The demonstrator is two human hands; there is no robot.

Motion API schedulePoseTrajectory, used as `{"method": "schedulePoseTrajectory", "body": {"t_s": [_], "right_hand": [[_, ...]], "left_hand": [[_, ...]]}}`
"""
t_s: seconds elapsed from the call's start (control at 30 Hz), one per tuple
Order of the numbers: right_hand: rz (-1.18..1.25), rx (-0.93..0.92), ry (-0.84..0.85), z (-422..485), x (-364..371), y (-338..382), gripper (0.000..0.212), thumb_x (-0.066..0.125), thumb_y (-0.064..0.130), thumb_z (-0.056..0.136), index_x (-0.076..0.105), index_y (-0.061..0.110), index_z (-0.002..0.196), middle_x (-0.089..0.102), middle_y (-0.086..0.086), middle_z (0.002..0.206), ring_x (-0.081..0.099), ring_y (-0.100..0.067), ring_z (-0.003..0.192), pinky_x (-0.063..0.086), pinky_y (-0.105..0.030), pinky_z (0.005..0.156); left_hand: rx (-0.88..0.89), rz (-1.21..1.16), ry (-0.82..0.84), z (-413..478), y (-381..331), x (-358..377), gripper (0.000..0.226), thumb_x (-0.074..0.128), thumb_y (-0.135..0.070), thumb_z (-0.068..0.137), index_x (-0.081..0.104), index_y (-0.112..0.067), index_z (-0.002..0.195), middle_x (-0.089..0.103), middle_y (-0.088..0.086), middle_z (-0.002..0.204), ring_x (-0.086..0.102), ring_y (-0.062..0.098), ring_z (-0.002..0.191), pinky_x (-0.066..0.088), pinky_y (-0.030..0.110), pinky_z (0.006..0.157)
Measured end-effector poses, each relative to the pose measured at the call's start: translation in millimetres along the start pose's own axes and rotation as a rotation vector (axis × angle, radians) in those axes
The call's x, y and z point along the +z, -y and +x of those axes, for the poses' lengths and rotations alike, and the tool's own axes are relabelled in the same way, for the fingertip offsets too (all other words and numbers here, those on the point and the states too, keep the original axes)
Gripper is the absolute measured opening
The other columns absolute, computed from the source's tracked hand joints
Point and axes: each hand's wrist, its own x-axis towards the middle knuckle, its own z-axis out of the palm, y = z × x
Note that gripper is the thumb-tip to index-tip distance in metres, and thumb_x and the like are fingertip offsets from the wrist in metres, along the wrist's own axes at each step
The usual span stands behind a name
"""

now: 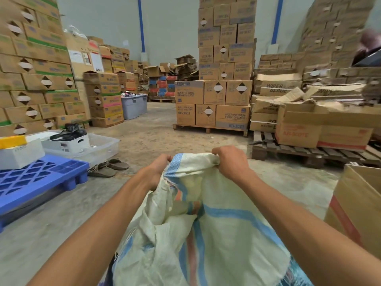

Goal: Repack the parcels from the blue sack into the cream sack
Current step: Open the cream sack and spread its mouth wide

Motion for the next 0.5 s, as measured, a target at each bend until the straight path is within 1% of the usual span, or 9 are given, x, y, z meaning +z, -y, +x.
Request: {"method": "schedulePoseTrajectory", "body": {"t_s": [0.1, 0.17, 0.23, 0.27, 0.3, 0.37, 0.4, 0.47, 0.5], "right_hand": [[0.284, 0.243, 0.001, 6.5, 2.0, 16.0, 0.03, 0.057, -0.002, 0.078, 0.073, 0.021, 0.089, 0.07, -0.002, 0.081, 0.065, -0.025, 0.078, 0.055, -0.033, 0.066], [0.677, 0.352, 0.173, 11.3, 3.8, 22.0, 0.025, 0.048, -0.002, 0.081, 0.07, 0.011, 0.083, 0.068, -0.008, 0.082, 0.062, -0.026, 0.076, 0.05, -0.033, 0.063], [1.05, 0.47, 0.36, 11.9, -2.5, 26.1, 0.021, 0.043, -0.001, 0.085, 0.056, 0.007, 0.071, 0.058, -0.009, 0.07, 0.053, -0.02, 0.059, 0.041, -0.028, 0.051], [1.156, 0.514, 0.429, 10.3, -9.1, 26.6, 0.022, 0.041, 0.001, 0.087, 0.052, 0.008, 0.07, 0.053, -0.008, 0.065, 0.05, -0.019, 0.054, 0.039, -0.025, 0.048], [1.209, 0.527, 0.495, 10.0, -15.5, 26.4, 0.023, 0.04, 0.003, 0.089, 0.052, 0.009, 0.071, 0.053, -0.008, 0.062, 0.051, -0.019, 0.052, 0.042, -0.024, 0.046], [1.225, 0.49, 0.641, 11.8, -21.5, 24.2, 0.023, 0.039, 0.008, 0.093, 0.055, 0.009, 0.076, 0.057, -0.006, 0.061, 0.057, -0.02, 0.053, 0.048, -0.026, 0.048], [1.217, 0.45, 0.72, 12.8, -23.1, 23.4, 0.021, 0.04, 0.011, 0.093, 0.056, 0.008, 0.08, 0.058, -0.006, 0.063, 0.059, -0.021, 0.057, 0.051, -0.028, 0.054], [1.173, 0.391, 0.851, 15.2, -24.6, 22.0, 0.015, 0.041, 0.014, 0.091, 0.055, 0.009, 0.088, 0.059, -0.008, 0.071, 0.059, -0.022, 0.066, 0.049, -0.034, 0.066], [1.141, 0.373, 0.9, 13.7, -27.2, 22.0, 0.014, 0.041, 0.016, 0.09, 0.054, 0.011, 0.088, 0.058, -0.008, 0.074, 0.058, -0.022, 0.067, 0.048, -0.035, 0.068]], "left_hand": [[0.027, -0.078, -0.039, 5.8, -10.9, -11.3, 0.008, 0.048, -0.02, 0.067, 0.041, -0.017, 0.07, 0.041, 0.008, 0.07, 0.042, 0.023, 0.059, 0.036, 0.029, 0.057], [0.105, -0.008, -0.206, 2.8, -15.1, -14.9, 0.014, 0.048, -0.029, 0.076, 0.048, -0.016, 0.071, 0.051, 0.012, 0.076, 0.049, 0.026, 0.065, 0.039, 0.03, 0.061], [0.333, 0.341, -0.539, -0.2, -7.9, -17.3, 0.033, 0.041, -0.048, 0.087, 0.056, -0.018, 0.091, 0.058, 0.012, 0.099, 0.058, 0.03, 0.089, 0.044, 0.037, 0.078], [0.496, 0.547, -0.69, -2.4, -1.1, -19.9, 0.044, 0.041, -0.056, 0.087, 0.053, -0.02, 0.11, 0.055, 0.011, 0.115, 0.056, 0.031, 0.104, 0.042, 0.043, 0.089], [0.711, 0.723, -0.75, -7.4, 6.5, -23.4, 0.055, 0.043, -0.061, 0.086, 0.044, -0.023, 0.125, 0.049, 0.009, 0.125, 0.051, 0.029, 0.114, 0.039, 0.046, 0.095], [1.142, 1.129, -0.665, -26.3, 19.3, -27.3, 0.075, 0.052, -0.065, 0.079, 0.037, -0.022, 0.139, 0.042, 0.005, 0.134, 0.044, 0.023, 0.122, 0.037, 0.044, 0.099], [1.264, 1.378, -0.593, -31.2, 21.6, -28.1, 0.08, 0.057, -0.064, 0.076, 0.04, -0.019, 0.14, 0.043, 0.005, 0.136, 0.043, 0.022, 0.124, 0.036, 0.043, 0.101], [1.299, 1.681, -0.461, -27.8, 27.2, -26.8, 0.061, 0.062, -0.048, 0.075, 0.055, -0.016, 0.127, 0.055, 0.005, 0.124, 0.051, 0.022, 0.115, 0.042, 0.041, 0.101], [1.221, 1.643, -0.417, -26.8, 28.3, -22.1, 0.038, 0.061, -0.032, 0.075, 0.064, -0.015, 0.108, 0.063, 0.004, 0.106, 0.058, 0.021, 0.099, 0.05, 0.041, 0.09]]}}
